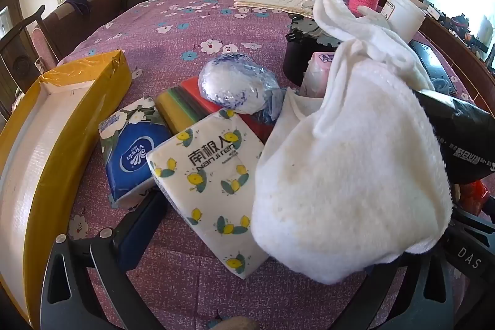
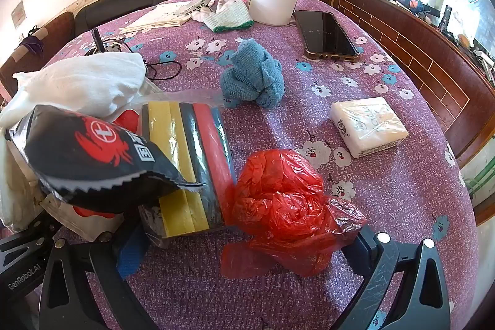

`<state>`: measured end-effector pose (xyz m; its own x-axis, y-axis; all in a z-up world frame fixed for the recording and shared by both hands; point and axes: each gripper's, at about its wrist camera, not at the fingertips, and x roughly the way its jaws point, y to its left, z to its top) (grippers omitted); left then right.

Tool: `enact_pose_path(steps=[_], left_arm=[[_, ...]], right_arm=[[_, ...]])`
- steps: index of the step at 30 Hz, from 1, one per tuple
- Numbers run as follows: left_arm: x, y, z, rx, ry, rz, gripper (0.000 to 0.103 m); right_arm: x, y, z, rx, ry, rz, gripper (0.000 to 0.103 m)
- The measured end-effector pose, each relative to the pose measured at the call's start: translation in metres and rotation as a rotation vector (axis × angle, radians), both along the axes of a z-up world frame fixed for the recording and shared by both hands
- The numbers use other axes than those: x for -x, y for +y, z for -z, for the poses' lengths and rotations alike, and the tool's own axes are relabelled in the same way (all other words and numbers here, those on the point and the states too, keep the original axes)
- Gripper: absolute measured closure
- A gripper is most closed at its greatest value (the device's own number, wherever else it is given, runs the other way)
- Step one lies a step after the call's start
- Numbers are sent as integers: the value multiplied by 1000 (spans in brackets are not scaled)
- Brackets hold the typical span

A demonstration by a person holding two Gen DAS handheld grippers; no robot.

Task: Organize soft objects
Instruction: 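Move both tools over the pile of soft items on the table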

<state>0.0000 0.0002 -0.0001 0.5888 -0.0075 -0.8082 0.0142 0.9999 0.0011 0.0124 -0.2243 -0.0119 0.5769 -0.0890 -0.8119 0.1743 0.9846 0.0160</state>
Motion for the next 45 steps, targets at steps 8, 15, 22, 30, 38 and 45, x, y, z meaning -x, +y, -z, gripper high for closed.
enact_pose_path(steps=[8, 15, 22, 30, 38, 45], left_arm=[[0, 0, 0, -7, -1, 0, 0], [0, 0, 0, -7, 2, -7, 0], [17, 4, -4, -8, 131, 85, 0], [59, 14, -1, -12, 103, 121, 0], [75, 13, -1, -15, 86, 99, 0], [71, 12, -1, -22, 90, 100, 0]], right_arm=[[0, 0, 0, -3, -1, 0, 1], [0, 0, 0, -3, -1, 0, 1], [0, 0, 0, -3, -1, 0, 1], [-1, 0, 0, -3, -1, 1, 1], [17, 0, -9, -27, 98, -4, 1], [37, 6, -6, -44, 202, -72, 0]])
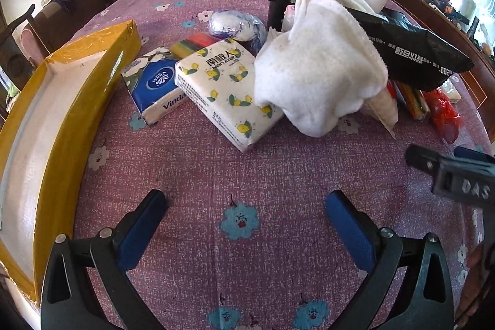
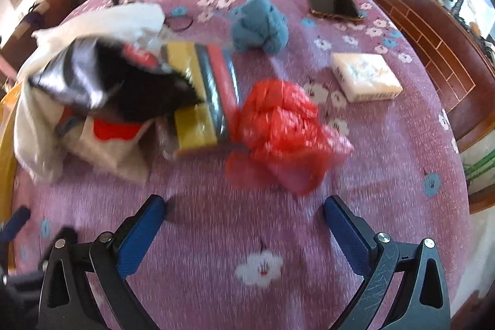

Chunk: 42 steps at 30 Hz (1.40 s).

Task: Organize soft objects
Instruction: 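Move both tools over the pile of soft items on the table, then grasp the white cloth with the left tool while the right tool grasps the red plastic bag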

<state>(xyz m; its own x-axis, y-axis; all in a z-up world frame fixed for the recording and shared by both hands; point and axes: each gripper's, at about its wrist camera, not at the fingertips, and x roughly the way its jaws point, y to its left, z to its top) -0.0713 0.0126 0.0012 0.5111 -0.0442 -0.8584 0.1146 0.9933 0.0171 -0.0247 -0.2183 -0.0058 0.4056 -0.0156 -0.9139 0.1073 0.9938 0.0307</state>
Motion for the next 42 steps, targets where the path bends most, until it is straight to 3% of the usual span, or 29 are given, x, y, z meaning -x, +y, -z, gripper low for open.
enact_pose_path(steps=[8, 14, 16, 19, 22, 26, 28, 31, 33, 35, 42], left_arm=[[14, 5, -1, 3, -9, 48, 0], [38, 7, -1, 13, -41, 44, 0], [49, 10, -2, 36, -38, 64, 0], [66, 30, -15, 154, -50, 73, 0], [72, 63, -54, 240, -121, 39, 0], [83, 108, -114, 340, -300, -3, 0], [87, 124, -132, 367, -381, -15, 0], [73, 124, -125, 301, -348, 1, 0], [63, 118, -108, 235, -280, -38, 0], [53, 108, -94, 247, -238, -23, 0], [24, 69, -77, 184, -204, 5, 0]], right_arm=[[37, 2, -1, -1, 15, -6, 0], [70, 8, -2, 9, -31, -19, 0], [80, 10, -3, 3, -40, -18, 0], [95, 8, -13, -81, -73, -13, 0], [109, 4, -56, -126, -194, -12, 0], [152, 11, -135, -49, -574, -33, 0], [156, 11, -148, -81, -678, -76, 0], [132, 15, -129, -56, -516, -56, 0], [125, 11, -110, -41, -519, -35, 0], [119, 7, -96, -17, -501, -32, 0], [88, -25, -69, -68, -470, 2, 0]])
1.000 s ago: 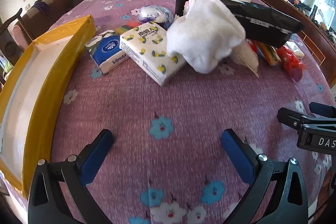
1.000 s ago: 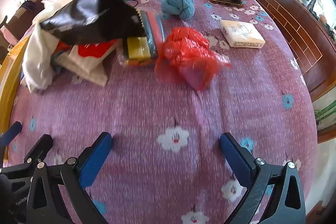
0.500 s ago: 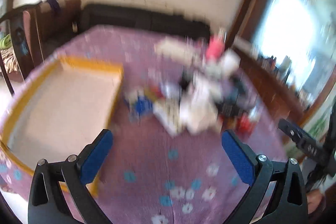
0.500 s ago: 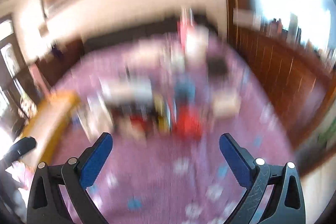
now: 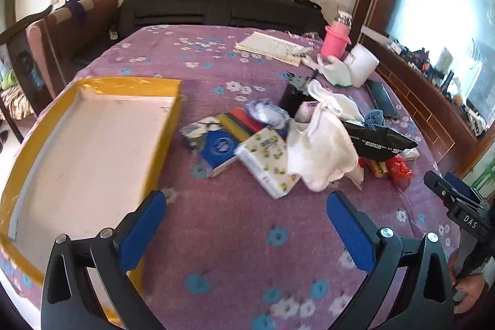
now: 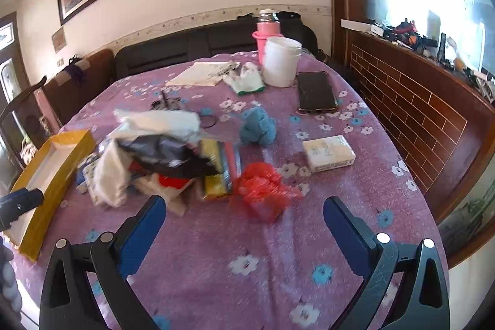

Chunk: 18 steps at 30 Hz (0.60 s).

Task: Organize soft objects
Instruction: 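Grasp the white cloth with the left tool while the right tool grasps the red plastic bag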

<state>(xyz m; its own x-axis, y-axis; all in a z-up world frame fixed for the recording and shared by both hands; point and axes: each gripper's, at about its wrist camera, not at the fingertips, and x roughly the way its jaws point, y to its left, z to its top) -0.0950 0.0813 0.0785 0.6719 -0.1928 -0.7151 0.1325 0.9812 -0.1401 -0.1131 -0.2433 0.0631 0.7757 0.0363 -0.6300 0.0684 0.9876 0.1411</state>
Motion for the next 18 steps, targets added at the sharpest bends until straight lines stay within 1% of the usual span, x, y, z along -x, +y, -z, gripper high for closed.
enact_pose_path(steps=[2, 4, 7, 10, 11, 12, 13, 14, 15, 16, 17, 18], left_arm=[[-10, -17, 2, -19, -6, 29, 0], [-21, -38, 3, -59, -25, 62, 0], [-36, -60, 4, -106, -49, 97, 0], [-55, -81, 10, -170, -68, 129, 0], [-62, -86, 13, -188, -67, 136, 4], [-67, -90, 16, -200, -57, 148, 19], [-74, -93, 22, -204, -24, 163, 33], [-78, -93, 27, -187, 26, 181, 72], [-81, -92, 35, -137, 101, 205, 91], [-80, -89, 38, -115, 123, 212, 91], [-73, -86, 39, -104, 116, 217, 91], [-68, -85, 38, -113, 107, 219, 91]], right_arm=[[-6, -9, 4, -30, 6, 15, 0], [-8, -22, 7, -60, 8, 22, 0], [-6, -39, 5, -78, -8, 38, 0], [-2, -61, 1, -96, -15, 70, 0], [-2, -70, 1, -99, -12, 85, 0], [-1, -76, 1, -100, -9, 95, 0], [-1, -84, 2, -103, -2, 112, 0], [-1, -90, 3, -105, 5, 127, 0], [-1, -97, 5, -111, 13, 145, 0], [-1, -101, 7, -117, 19, 152, 0], [-2, -105, 9, -125, 27, 158, 0], [-3, -107, 11, -128, 31, 161, 0]])
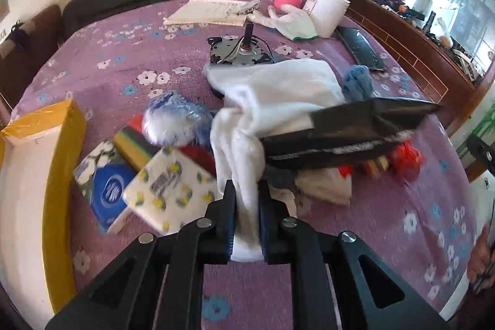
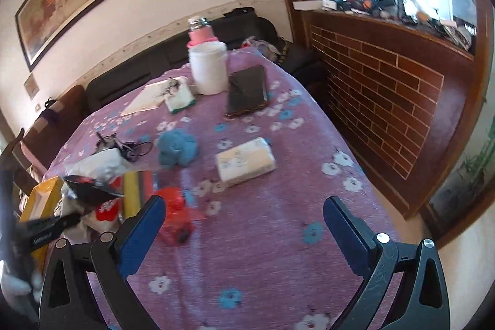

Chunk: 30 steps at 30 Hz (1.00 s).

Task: Organize soft objects
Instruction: 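Grasp the white cloth with the left tool while the right tool grasps the red plastic bag, then carry the white cloth and red bag into the yellow tray and open both tools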

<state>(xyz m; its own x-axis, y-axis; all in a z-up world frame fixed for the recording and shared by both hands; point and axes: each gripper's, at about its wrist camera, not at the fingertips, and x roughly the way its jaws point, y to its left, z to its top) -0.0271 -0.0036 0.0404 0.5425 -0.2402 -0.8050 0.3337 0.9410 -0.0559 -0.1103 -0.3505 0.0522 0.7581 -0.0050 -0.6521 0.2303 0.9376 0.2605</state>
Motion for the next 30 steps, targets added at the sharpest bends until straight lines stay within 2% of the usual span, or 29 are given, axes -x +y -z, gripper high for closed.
enact_pose_path(steps=[1, 6, 10, 17, 19, 20, 21, 23, 24, 25, 26, 27, 28, 30], left_arm=[[8, 3, -1, -4, -9, 1, 91], [47, 34, -14, 106, -3, 2, 90], [64, 51, -17, 153, -7, -12, 90], [72, 57, -1, 155, 18, -26, 88], [71, 57, 2, 161, 25, -37, 85], [71, 56, 3, 166, 27, -40, 79], [70, 55, 3, 169, 28, -41, 65], [66, 51, 6, 166, 19, -43, 50], [64, 49, 8, 160, 16, -47, 50], [62, 47, 11, 156, 24, -47, 51], [61, 46, 12, 162, 33, -45, 64], [61, 45, 14, 168, 38, -45, 86], [60, 45, 16, 177, 55, -39, 91], [62, 50, 15, 205, 59, -43, 91]], right_arm=[[-1, -1, 2, -4, 5, 0, 0], [-6, -2, 10, -30, 24, -22, 0], [-18, 9, 16, -25, 66, -77, 0], [-53, 66, 29, 91, 144, -231, 1], [-64, 75, 34, 91, 164, -259, 9], [-69, 78, 37, 83, 175, -272, 12], [-74, 81, 42, 69, 190, -286, 20], [-79, 83, 46, 33, 204, -307, 41], [-79, 84, 46, 5, 204, -312, 58], [-77, 84, 45, -4, 200, -304, 59], [-73, 83, 42, -13, 191, -301, 59], [-70, 83, 40, -19, 184, -300, 60], [-64, 82, 37, -22, 177, -296, 60], [-53, 80, 30, -24, 162, -293, 60]])
